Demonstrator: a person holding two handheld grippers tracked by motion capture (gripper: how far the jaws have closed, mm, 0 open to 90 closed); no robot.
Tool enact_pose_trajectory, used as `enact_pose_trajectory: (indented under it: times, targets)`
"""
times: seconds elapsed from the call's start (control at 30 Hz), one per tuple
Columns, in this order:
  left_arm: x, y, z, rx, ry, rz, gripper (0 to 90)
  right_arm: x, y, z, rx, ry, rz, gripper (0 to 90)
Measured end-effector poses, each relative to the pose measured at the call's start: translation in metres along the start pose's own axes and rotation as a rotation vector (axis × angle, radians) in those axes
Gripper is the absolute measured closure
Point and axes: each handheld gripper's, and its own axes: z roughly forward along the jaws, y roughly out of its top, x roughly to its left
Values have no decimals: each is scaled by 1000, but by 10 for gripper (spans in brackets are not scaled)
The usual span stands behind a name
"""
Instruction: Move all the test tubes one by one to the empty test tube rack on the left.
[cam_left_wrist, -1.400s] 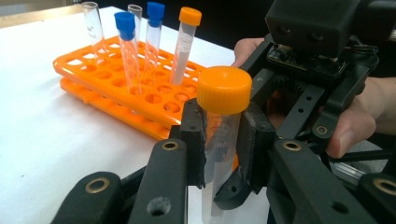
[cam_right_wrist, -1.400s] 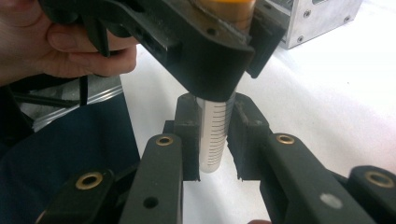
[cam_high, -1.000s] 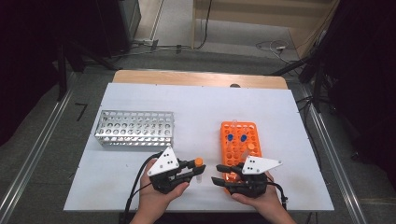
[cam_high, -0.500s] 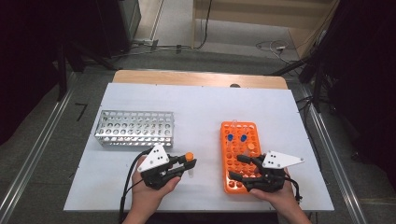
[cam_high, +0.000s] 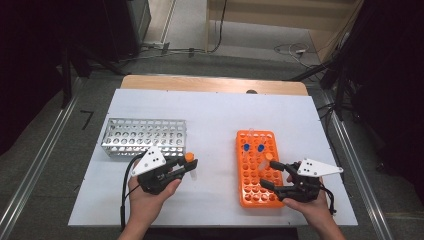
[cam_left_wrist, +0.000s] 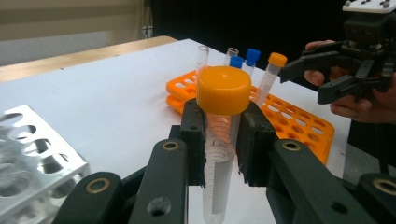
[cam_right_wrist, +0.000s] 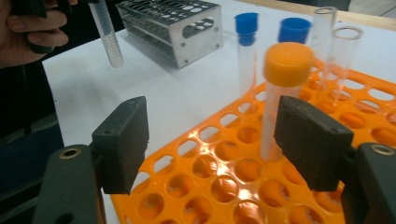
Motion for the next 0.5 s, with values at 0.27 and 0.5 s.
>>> enact_pose_trajectory:
  times: [0.27, 0.5]
  targets:
    - [16, 13, -2, -16, 37, 7, 752, -11, -2, -8, -12, -34, 17, 250]
    - [33, 20, -1, -24, 56, -6, 751, -22, -4, -16, -24, -68, 37, 221]
